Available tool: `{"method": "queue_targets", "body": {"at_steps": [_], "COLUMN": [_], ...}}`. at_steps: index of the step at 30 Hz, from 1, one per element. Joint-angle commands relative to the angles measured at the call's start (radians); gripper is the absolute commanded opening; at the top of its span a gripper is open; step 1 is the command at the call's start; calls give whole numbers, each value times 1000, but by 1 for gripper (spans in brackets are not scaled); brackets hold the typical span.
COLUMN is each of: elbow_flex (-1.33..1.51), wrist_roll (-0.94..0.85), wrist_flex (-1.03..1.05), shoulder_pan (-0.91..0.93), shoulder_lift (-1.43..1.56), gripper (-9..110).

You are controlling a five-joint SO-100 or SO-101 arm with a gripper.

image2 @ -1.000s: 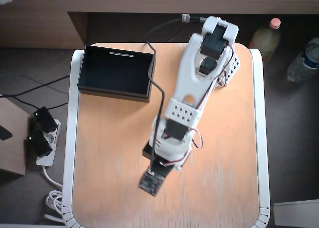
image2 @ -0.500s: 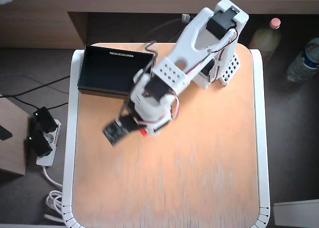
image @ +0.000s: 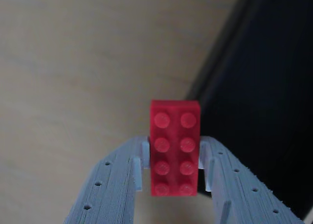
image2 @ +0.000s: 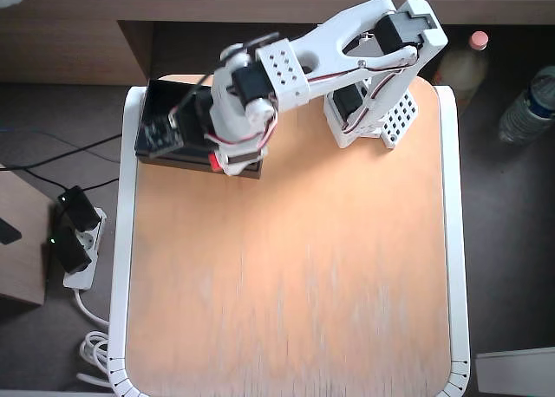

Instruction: Grasp a lego block and put it in the bin.

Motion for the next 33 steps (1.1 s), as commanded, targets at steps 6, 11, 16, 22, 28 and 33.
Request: {"method": "queue_targets", "body": {"at_steps": [6, 11, 16, 22, 28, 33], "elbow_flex": [-104, -63, -31, 78, 135, 135], "wrist_roll": [75, 123, 153, 152, 158, 152], "wrist_flex": [14, 12, -8, -161, -252, -308], "shoulder_pan": [181, 255, 296, 313, 322, 328], "shoulder_lift": [80, 78, 69, 63, 28, -14], "gripper": [0, 0, 0, 0, 0, 0]}}
